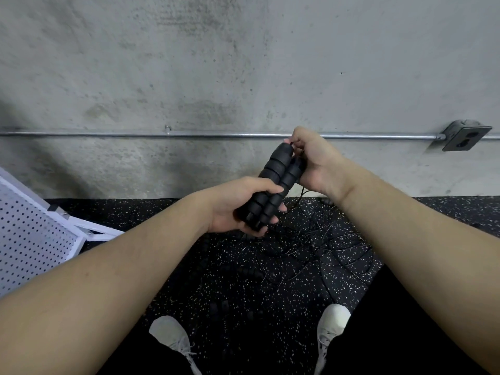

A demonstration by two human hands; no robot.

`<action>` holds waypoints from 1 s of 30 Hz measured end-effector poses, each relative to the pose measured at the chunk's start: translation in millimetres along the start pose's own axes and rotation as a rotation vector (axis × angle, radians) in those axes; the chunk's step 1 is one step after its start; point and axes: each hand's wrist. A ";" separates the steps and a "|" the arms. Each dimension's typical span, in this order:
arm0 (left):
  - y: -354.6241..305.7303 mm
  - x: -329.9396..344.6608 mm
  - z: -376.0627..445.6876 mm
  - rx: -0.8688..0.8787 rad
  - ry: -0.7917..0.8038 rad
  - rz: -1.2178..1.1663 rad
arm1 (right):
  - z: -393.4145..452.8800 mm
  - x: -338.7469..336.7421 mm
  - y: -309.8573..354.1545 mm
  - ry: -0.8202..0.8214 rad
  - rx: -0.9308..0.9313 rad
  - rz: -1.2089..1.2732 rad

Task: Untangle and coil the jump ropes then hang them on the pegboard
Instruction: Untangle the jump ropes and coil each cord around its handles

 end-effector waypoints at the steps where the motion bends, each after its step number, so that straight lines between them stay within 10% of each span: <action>1: -1.4 -1.0 0.5 0.019 -0.010 0.008 | 0.9 -1.9 0.9 0.011 0.013 -0.045; 8: -17.8 -20.5 -5.5 0.108 -0.073 0.085 | 5.9 -27.0 10.4 -0.234 -0.043 -1.062; 13: -21.6 -36.8 -15.3 0.062 -0.003 0.211 | 1.3 -29.7 11.4 -0.118 -0.469 -1.022; 18: -21.8 -38.9 -18.6 0.053 0.045 0.152 | -7.9 -25.8 2.4 0.102 -0.369 -1.175; 30: -21.8 -35.3 -13.2 0.185 -0.008 0.109 | 8.2 -29.2 13.6 -0.232 -0.602 -1.123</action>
Point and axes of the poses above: each hand's wrist, its own z-axis towards the middle knuckle, its own x-axis out of the palm, y = z × x, and after that the axes turned 5 degrees about -z, right-handed
